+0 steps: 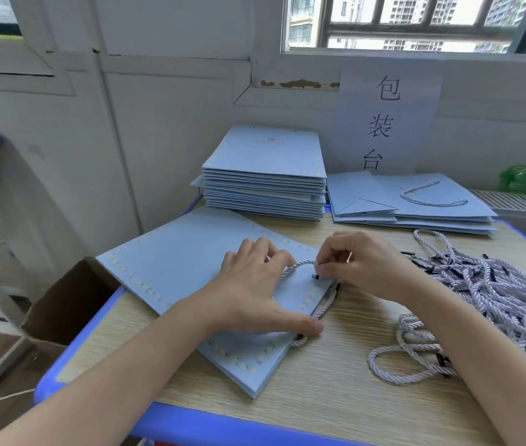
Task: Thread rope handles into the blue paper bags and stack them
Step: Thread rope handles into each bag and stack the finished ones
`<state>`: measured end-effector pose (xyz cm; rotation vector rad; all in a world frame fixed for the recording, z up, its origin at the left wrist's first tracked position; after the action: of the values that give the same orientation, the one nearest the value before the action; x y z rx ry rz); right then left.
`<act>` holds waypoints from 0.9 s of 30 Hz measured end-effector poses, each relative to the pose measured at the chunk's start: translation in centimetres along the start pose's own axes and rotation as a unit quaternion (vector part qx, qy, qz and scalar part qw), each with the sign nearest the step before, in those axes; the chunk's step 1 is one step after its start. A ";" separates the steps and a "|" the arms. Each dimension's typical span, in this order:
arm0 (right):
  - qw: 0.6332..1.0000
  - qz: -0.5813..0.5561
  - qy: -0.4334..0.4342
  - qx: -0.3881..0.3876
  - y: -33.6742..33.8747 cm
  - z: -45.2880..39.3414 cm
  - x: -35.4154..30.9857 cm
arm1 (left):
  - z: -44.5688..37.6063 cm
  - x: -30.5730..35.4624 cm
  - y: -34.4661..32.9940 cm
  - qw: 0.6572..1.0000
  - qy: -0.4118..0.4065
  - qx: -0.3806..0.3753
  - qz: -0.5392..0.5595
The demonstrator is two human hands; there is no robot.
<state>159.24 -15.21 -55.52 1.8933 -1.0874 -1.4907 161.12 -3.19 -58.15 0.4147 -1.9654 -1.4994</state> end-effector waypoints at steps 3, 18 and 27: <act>0.999 0.026 0.032 0.026 -0.1 0.0 -0.5 | -0.1 -0.1 0.1 1.000 0.011 0.008 0.010; 0.991 0.091 0.097 0.026 -0.6 0.1 -1.3 | -0.3 0.2 -0.2 1.000 0.013 0.016 -0.023; 0.990 0.088 0.105 0.041 0.0 0.6 -1.8 | -0.3 -0.3 1.7 0.992 0.037 0.068 0.102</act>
<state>158.57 -13.69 -54.70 1.9048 -1.1961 -1.1381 161.75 -2.76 -56.60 0.3099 -1.9923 -1.2118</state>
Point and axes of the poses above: each hand's wrist, its own z-axis away from the middle knuckle, its own y-axis out of the back of the hand, x = y × z, the point moved 9 cm from there along -z, towards the middle knuckle, and after that the axes turned 6 degrees about x, right-handed, at the moved point
